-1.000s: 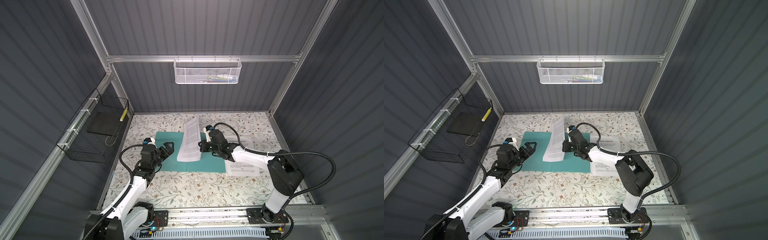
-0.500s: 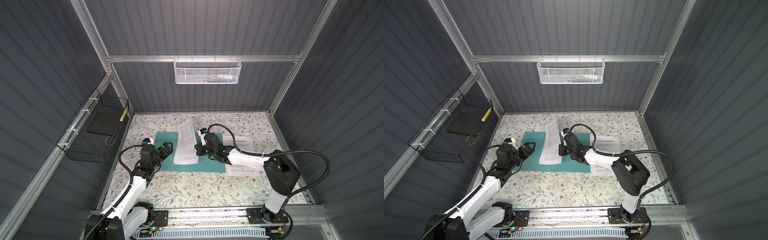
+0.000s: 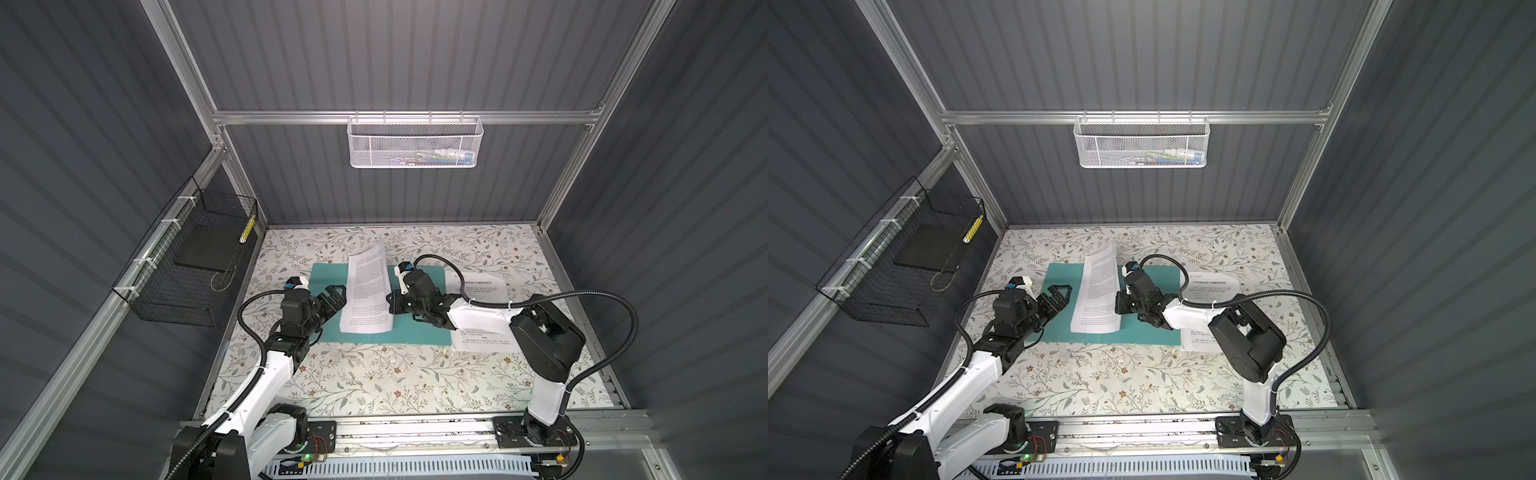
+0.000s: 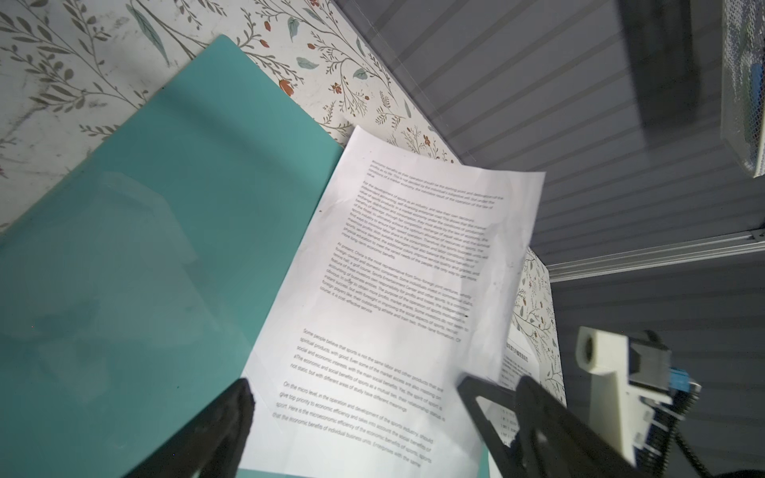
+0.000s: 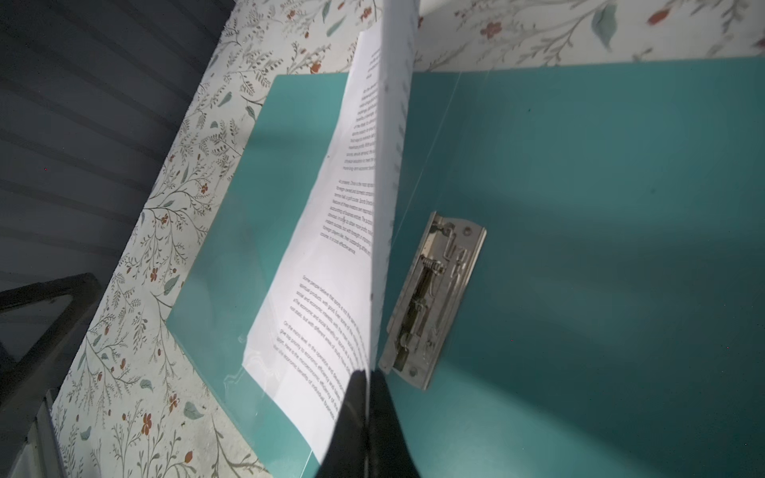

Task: Put the files into the folder
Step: 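Lower the sheet onto the folder beside the metal clip with the right gripper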

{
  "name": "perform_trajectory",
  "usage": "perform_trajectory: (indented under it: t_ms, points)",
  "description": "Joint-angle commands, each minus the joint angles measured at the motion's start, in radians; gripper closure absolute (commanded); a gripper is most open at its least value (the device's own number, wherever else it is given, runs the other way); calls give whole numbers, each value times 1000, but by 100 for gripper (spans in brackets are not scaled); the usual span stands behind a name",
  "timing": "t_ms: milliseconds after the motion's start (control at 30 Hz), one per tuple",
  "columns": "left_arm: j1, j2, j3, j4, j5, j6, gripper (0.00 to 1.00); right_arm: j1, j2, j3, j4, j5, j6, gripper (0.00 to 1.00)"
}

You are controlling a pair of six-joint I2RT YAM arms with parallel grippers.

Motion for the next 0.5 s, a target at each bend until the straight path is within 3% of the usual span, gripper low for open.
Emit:
perform_trajectory:
  t_ms: [0, 467]
  points:
    - [8, -6, -19, 6, 12, -2, 1, 6, 41, 40, 48, -40, 84, 100]
    - [9, -7, -37, 6, 6, -5, 2, 6, 149, 115, 80, -92, 174, 100]
